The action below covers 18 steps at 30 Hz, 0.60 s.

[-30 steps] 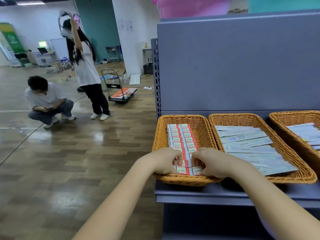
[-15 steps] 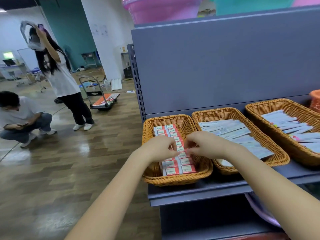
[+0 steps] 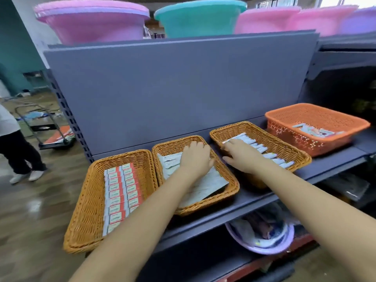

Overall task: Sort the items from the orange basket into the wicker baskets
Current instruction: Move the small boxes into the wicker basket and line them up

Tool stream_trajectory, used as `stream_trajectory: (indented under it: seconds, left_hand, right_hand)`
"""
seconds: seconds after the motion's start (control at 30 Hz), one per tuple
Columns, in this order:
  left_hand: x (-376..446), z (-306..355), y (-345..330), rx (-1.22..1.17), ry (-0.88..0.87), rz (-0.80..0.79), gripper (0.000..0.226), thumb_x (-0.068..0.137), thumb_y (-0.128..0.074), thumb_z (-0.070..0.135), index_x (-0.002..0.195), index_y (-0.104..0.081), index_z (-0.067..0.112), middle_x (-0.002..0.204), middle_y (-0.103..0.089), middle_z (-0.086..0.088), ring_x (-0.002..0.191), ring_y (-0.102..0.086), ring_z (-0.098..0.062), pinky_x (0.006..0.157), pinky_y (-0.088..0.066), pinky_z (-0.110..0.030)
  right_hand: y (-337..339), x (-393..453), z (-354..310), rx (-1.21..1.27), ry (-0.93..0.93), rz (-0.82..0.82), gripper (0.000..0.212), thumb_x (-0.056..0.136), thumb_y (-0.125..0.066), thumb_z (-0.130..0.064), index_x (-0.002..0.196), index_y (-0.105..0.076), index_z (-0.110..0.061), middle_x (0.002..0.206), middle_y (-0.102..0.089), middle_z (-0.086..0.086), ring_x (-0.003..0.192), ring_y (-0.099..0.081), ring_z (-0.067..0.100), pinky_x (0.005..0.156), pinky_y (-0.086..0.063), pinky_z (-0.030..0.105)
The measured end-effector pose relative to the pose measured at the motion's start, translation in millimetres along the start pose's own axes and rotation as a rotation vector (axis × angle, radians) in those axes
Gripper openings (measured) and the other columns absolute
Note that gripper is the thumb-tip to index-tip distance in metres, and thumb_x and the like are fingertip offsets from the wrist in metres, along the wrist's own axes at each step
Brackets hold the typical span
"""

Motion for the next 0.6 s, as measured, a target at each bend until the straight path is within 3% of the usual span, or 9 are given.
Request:
stream_trajectory:
  seconds: [0.13, 0.33, 0.6]
  left_hand:
    - [49, 55, -3, -0.001, -0.013, -0.02, 0.042, 0.097, -0.042, 0.041, 0.125, -0.051, 0.011, 0.128, -0.052, -0.009, 0.122, -0.044, -0.028, 0.094, -0.039, -0.04]
    - [125, 117, 11, -0.079, -0.023, 0.039, 0.041, 0.096, -0.043, 0.039, 0.123, -0.054, 0.01, 0.126, -0.055, -0.01, 0.118, -0.047, -0.029, 0.09, -0.042, -0.039]
    - [218, 176, 13, -0.11, -0.102, 0.061, 0.042, 0.098, -0.039, 0.039, 0.124, -0.052, 0.009, 0.125, -0.054, -0.011, 0.119, -0.045, -0.029, 0.093, -0.04, -0.04]
  right_hand:
    - [7, -1, 72, -0.061, -0.054, -0.049, 0.042, 0.094, -0.05, -0.027, 0.134, -0.045, -0.013, 0.135, -0.046, 0.009, 0.126, -0.041, 0.026, 0.102, -0.033, 0.035]
    - [28, 10, 166, -0.079, -0.119, 0.012, 0.036, 0.093, -0.049, -0.026, 0.123, -0.052, -0.007, 0.122, -0.052, 0.014, 0.117, -0.046, 0.032, 0.097, -0.037, 0.038]
    - [40, 26, 275, -0.074, -0.245, 0.047, 0.039, 0.094, -0.05, -0.025, 0.129, -0.05, -0.009, 0.128, -0.051, 0.012, 0.122, -0.044, 0.03, 0.1, -0.031, 0.034]
Point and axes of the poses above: each hand's wrist, its own x-axis towards the middle knuckle, its own y-axis out of the back of the hand, z = x × y, the point moved 5 cm from there along x, towards the middle knuckle
